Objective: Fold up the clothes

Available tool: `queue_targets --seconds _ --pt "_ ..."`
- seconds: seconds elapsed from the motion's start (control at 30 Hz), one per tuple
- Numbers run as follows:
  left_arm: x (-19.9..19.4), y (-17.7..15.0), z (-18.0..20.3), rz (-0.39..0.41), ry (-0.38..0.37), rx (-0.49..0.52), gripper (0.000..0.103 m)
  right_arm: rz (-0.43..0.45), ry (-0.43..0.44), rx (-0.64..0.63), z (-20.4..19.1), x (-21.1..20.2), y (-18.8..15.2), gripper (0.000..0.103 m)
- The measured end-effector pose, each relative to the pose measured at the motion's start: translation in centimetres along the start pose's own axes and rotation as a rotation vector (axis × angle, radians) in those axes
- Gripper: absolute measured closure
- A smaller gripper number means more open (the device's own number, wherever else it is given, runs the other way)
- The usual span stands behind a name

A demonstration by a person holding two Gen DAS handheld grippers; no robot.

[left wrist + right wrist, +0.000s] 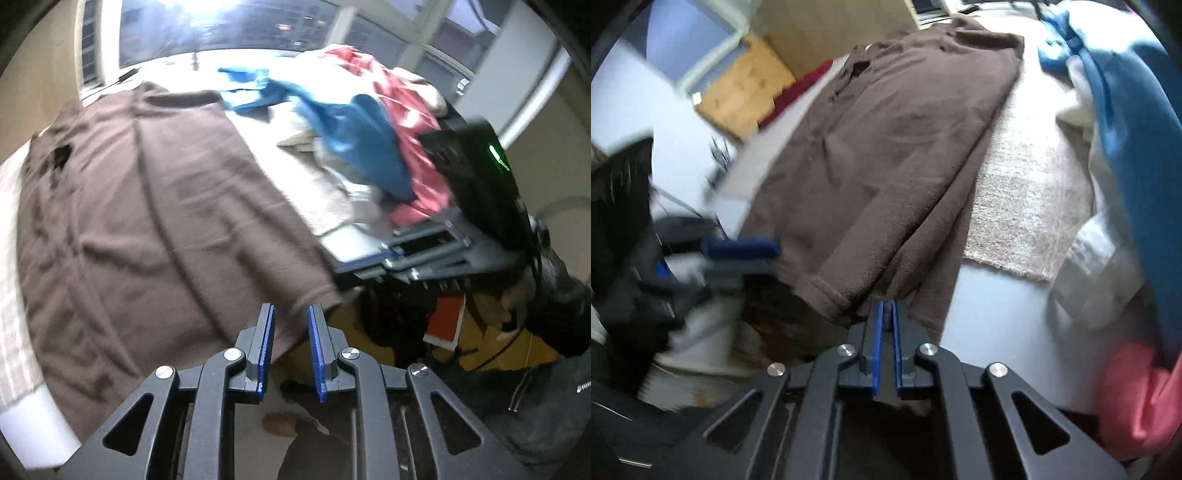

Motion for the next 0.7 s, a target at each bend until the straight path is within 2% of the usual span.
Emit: queue_targets --seconds 0.13,0.3,0.33,0.37,0.43,0.5,0.63,0.7 --pt "1.9 -0.2 2.1 -0.029 -0.012 0.079 0.084 0.0 0.02 -0.005 -0.3 -0.3 -0.1 0.095" --pt "4.6 0.1 3.5 -0.037 0.019 0.178 0.079 0.035 0.131 0.078 -0.4 0.1 1.0 0.095" --pt "5.2 0.2 3.2 -0.039 0.021 0.175 0.08 0.042 0.149 0.09 -0.4 0.1 1.3 0.095" --pt "5.6 0.3 2.7 -0.042 0.019 0.156 0.084 0.042 0.174 0.103 -0.5 0.1 1.4 0.095" --pt "6.2 0.3 1.3 -0.056 -0.016 0.084 0.089 0.039 0.195 0.124 -0.5 -0.3 1.3 0.094" --pt "5.8 0.4 0.5 -0.045 -0.037 0.042 0.091 0.061 0.186 0.134 0.1 -1.3 0.8 0.094" --pt "4.6 0.7 -0.7 -0.015 -0.051 -0.009 0.092 0.028 0.03 0.077 1.6 -1.8 -0.9 0.094" --pt "4.0 0.8 -1.0 -0.004 -0.061 -0.033 0.092 0.006 -0.018 0.038 1.5 -1.6 -1.4 0.094"
Point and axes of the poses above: each gripper's, at about its wrist camera, not at the fingertips, and x roughly the way its jaws point, z to its right, y to its top, the point moved 10 cm from there along x, roughly the way its jaws point, and after that the axes turned 8 degrees about -x, right-handed, at the moved point
